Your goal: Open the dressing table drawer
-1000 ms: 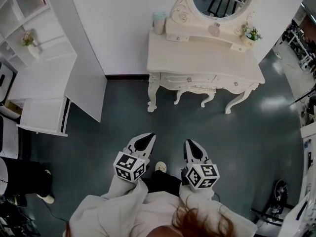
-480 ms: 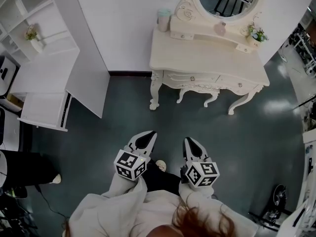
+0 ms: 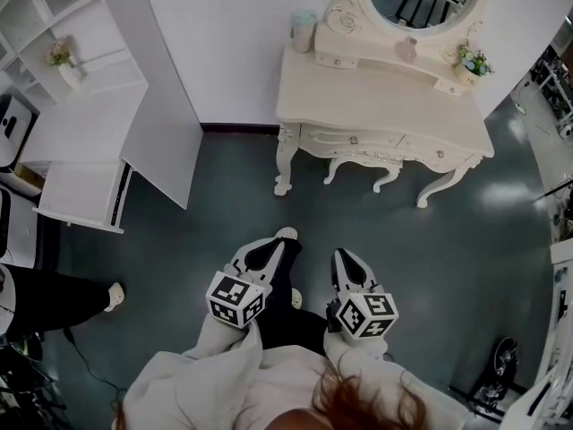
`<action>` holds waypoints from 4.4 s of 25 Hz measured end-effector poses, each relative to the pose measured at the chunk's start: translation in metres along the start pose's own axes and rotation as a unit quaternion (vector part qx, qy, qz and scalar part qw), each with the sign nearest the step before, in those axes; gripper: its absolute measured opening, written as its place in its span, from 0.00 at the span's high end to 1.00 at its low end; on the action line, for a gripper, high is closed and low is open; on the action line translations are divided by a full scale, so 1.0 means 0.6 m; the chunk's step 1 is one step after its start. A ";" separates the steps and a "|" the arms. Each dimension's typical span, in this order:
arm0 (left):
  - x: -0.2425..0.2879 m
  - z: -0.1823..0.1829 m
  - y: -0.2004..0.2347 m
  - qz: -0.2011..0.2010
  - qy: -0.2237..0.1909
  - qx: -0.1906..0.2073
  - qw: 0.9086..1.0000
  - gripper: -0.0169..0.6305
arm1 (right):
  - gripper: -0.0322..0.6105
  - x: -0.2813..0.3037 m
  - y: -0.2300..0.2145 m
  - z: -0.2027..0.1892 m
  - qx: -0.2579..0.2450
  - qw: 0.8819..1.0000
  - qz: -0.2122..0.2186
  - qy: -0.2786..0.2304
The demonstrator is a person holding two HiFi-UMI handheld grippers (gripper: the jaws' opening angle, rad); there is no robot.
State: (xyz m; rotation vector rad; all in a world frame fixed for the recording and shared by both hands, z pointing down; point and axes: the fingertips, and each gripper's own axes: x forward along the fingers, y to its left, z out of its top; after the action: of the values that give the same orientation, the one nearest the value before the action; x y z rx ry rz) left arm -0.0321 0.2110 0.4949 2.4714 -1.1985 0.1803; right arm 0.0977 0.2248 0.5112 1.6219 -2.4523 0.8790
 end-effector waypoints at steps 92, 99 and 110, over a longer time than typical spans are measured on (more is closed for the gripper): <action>0.625 0.318 0.442 0.005 0.005 -0.020 1.000 0.94 | 0.89 0.653 -0.281 0.435 -0.014 0.999 -0.036 0.008; 0.688 0.331 0.455 0.010 0.009 -0.023 1.000 0.94 | 0.88 0.702 -0.333 0.461 -0.008 0.999 -0.033 0.016; 0.731 0.335 0.502 0.052 0.028 -0.042 0.997 0.94 | 0.77 0.797 -0.363 0.476 -0.032 0.998 -0.011 0.055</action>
State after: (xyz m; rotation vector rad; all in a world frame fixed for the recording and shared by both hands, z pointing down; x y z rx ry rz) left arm -0.0018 -0.3565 0.5188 2.3187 -1.2840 0.2198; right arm 0.1454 -0.3709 0.5371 1.5346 -2.3592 0.8521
